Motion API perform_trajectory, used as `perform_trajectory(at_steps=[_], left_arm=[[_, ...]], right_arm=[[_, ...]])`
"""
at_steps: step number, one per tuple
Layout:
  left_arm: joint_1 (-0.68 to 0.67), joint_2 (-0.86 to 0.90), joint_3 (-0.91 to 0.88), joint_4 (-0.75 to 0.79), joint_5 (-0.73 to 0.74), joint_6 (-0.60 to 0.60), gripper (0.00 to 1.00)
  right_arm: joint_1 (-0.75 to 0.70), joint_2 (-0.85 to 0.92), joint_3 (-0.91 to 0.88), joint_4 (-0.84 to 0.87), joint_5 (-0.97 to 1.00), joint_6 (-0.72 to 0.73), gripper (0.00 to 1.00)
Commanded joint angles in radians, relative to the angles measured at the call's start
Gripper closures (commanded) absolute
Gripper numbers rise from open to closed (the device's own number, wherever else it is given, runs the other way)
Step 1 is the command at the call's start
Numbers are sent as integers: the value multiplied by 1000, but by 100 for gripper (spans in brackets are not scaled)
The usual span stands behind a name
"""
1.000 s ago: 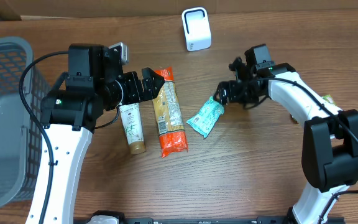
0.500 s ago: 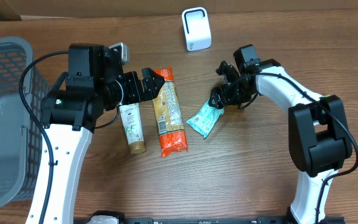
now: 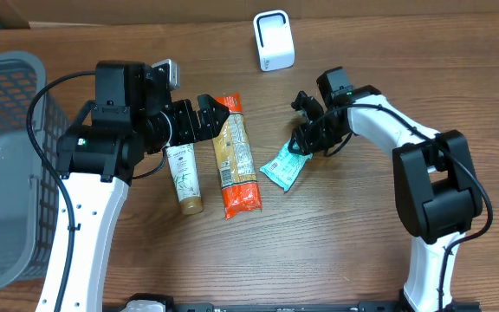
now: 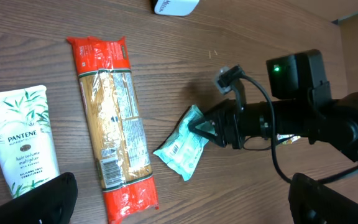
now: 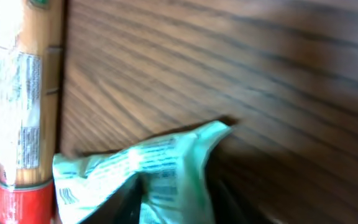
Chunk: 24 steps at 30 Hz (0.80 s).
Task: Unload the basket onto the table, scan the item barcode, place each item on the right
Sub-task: 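Lift the mint-green packet and carry it to the white scanner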
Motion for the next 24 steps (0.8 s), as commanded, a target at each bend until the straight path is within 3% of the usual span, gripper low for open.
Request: perform_trajectory(at_steps=[1,3,12,20,24], left_arm=[[-3,7,20,4,14,19,0],[-3,7,20,4,14,19,1],[-3,7,20,4,14,19,0],[-3,7,20,4,14,19,0],[-3,7,20,4,14,19,1]], right_arm=[[11,29,7,-15,-4,56,82],[21,29,7,-45,-71,85,96],[-41,-31,32,-154,-288,117,96],[-149,-375,41,-117,-294,159,96],[-143,-558,41,-77,-169,245,96]])
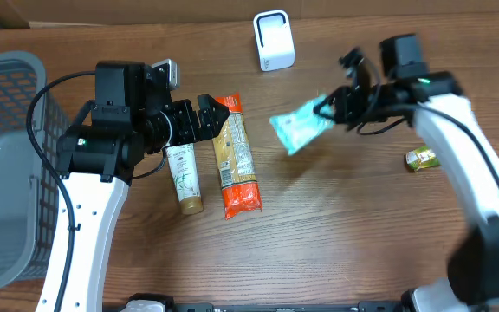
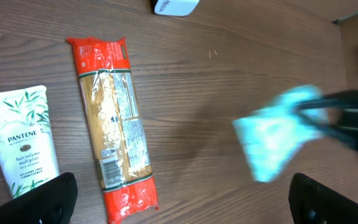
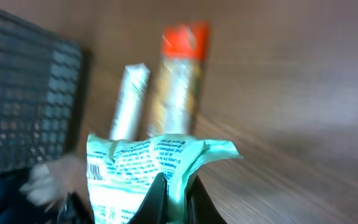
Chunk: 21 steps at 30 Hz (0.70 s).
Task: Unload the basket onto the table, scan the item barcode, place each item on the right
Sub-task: 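Lift the mint-green packet and carry it to the white scanner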
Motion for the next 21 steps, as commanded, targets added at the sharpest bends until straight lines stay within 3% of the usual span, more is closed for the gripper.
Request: perform_trajectory(at_steps=[1,8,14,17,21], left_arm=[[-3,7,20,3,14,19,0],[-3,7,20,3,14,19,0],[-3,7,20,3,14,19,1],[-3,7,20,3,14,19,0],[-3,7,20,3,14,19,0]], right_arm=[[21,-170,29,20,79,88,96],[64,-328,29,34,169,133,96],[115,-350,29,27,192,141,96],[167,-339,40,35,323,193,96],[224,-246,184,-37,504,183,96]])
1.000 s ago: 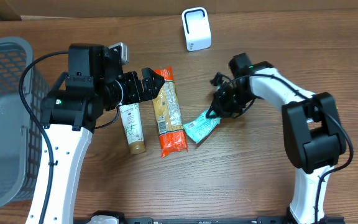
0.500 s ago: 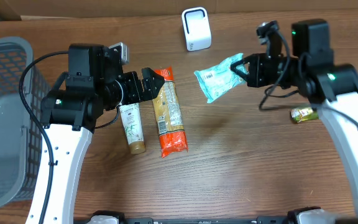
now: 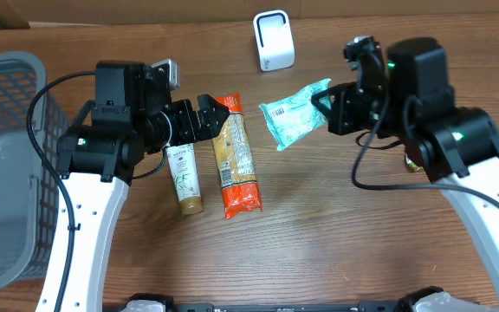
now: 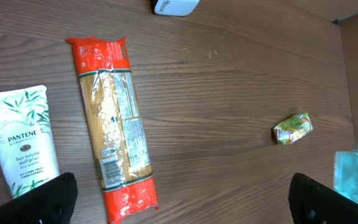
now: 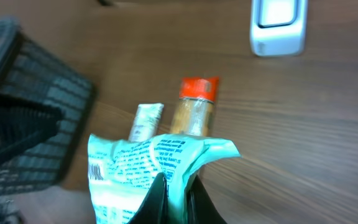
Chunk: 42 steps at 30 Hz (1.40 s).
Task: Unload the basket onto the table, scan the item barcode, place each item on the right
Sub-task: 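Lift the mint-green packet and carry it to the white scanner, then hold the mint-green packet in front of the white scanner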
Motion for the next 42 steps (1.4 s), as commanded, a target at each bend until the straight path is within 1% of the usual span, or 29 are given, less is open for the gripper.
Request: perform_trajectory(at_steps=[1,2,4,6,7,8,9,12,13,15,16,19,20,22,26,28,30,33,42], left_arm=[[-3,7,20,4,13,19,0],[-3,7,20,4,13,19,0],[-3,7,20,4,13,19,0],[-3,7,20,3,13,19,0],[-3,7,20,3,13,19,0],[-3,7,20,4,13,19,0],[-3,7,20,3,13,19,0],[-3,7,20,4,13,19,0],[-3,7,20,3,13,19,0],[-3,7,20,3,13,19,0],[-3,7,20,3,13,19,0],[-3,7,20,4,13,19,1],[-3,7,20,3,13,19,0],[-3,7,20,3,13,19,0],[-3,7,20,3,13,19,1],[-3,7,20,3,13,19,0],[-3,7,20,3,13,19,0],[-3,7,20,3,13,19,1],[-3,7,20,3,13,19,1]], right_arm=[[54,135,232,-61,262,-14,96],[61,191,309,-88,320,-35,96],[70,272,407,-104,414,-65,96],[76,356,481,-75,532,-113,96],[79,399,494,-10,600,-184,96],[81,426,492,42,624,-243,96],[81,454,491,89,639,-304,96],[82,539,491,217,655,-553,96],[82,573,491,266,655,-666,96],[82,620,491,337,655,-832,96],[82,656,491,388,655,-970,96],[82,712,491,484,655,-1166,96],[82,729,491,520,655,-1205,96],[82,761,491,608,659,-1264,96],[82,822,491,789,658,-1322,96],[82,882,491,976,654,-1323,96],[82,912,491,1065,654,-1343,96],[82,955,491,1104,637,-1450,96],[82,986,491,1069,635,-1453,96]])
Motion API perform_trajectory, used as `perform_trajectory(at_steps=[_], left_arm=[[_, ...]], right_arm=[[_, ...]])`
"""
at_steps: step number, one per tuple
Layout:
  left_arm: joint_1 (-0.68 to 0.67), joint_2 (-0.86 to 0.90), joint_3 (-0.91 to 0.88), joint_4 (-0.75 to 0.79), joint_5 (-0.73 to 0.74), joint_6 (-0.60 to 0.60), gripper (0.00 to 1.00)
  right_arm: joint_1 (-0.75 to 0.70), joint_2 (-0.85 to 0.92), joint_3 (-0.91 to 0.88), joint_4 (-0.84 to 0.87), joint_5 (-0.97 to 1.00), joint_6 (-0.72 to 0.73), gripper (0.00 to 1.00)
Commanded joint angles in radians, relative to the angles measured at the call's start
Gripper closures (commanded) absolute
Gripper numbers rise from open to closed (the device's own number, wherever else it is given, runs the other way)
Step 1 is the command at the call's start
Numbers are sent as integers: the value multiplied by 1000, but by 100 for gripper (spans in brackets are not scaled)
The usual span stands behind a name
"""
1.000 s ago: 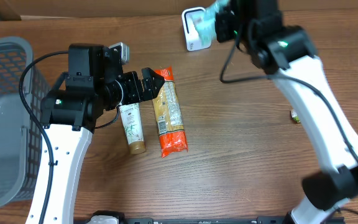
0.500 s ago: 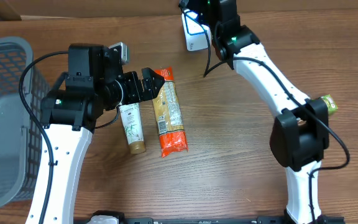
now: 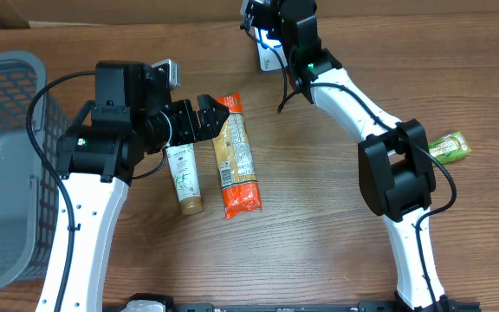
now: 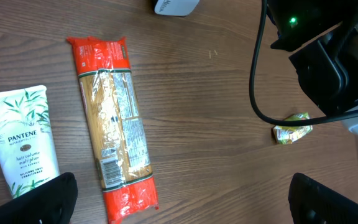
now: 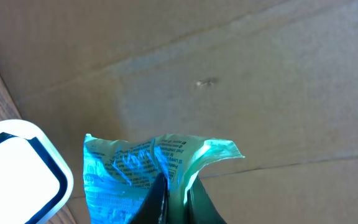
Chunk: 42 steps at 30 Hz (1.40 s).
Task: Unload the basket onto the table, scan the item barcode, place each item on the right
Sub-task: 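Hold the mint-green packet in front of the white scanner, then carry the mint-green packet right and release it beside the tea pouch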
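Observation:
A teal-green snack packet (image 5: 143, 167) with printed text is pinched by its lower edge in my right gripper (image 5: 174, 198), which is shut on it. The packet glows blue and hangs right beside the white barcode scanner (image 5: 16, 169), at the table's far edge. From overhead my right gripper (image 3: 271, 19) covers most of the scanner (image 3: 266, 59). My left gripper (image 4: 180, 205) hangs open over the table's left half with nothing between its fingers.
A red and gold pasta pack (image 3: 235, 156) and a Pantene tube (image 3: 183, 178) lie side by side under my left gripper. A small green sachet (image 3: 449, 146) lies at the right. A grey basket (image 3: 3, 165) stands at the left edge. A cardboard wall (image 5: 229, 62) backs the table.
My right gripper has moved with the packet from mid-air over the table's right half to the far edge, right by the scanner. Blue light now falls on the packet. The left arm is unchanged.
My right gripper first had its fingers at the teal packet lying on the table beside the pasta pack. Then it held the packet in the air, then higher over the right half. Now it holds it beside the scanner. The left arm stayed put throughout.

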Motion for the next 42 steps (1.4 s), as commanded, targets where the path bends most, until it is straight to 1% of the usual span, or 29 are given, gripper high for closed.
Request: perform_trajectory(at_steps=[1,5,10,23,26,29,31,33,36,37,38,40,41,42], left_arm=[[-3,7,20,4,14,19,0],[-3,7,20,4,14,19,0],[-3,7,20,4,14,19,0],[-3,7,20,4,14,19,1],[-3,7,20,4,14,19,0],[-3,7,20,4,14,19,0],[-4,7,20,4,14,19,0],[-3,7,20,4,14,19,0],[-3,7,20,4,14,19,0],[-3,7,20,4,14,19,0],[-3,7,20,4,14,19,1],[-3,7,20,4,14,19,1],[-3,7,20,4,14,19,0],[-3,7,20,4,14,19,0]], right_arm=[[6,-5,21,-10,-10,-14,96],[10,-5,21,-80,-16,-14,96],[10,-5,21,-101,-17,-13,96],[12,-5,21,-82,-17,-12,96],[13,-16,21,-44,-17,34,96],[12,-57,21,-63,-17,132,96],[12,-100,21,-102,-20,214,96],[10,-161,21,-179,-35,312,96],[8,-282,21,-340,-47,529,96],[8,-336,21,-422,-79,631,96],[5,-374,21,-485,-117,689,96],[-16,-480,21,-673,-270,814,96],[-27,-505,21,-727,-314,844,96],[-58,-553,21,-843,-406,928,96]])
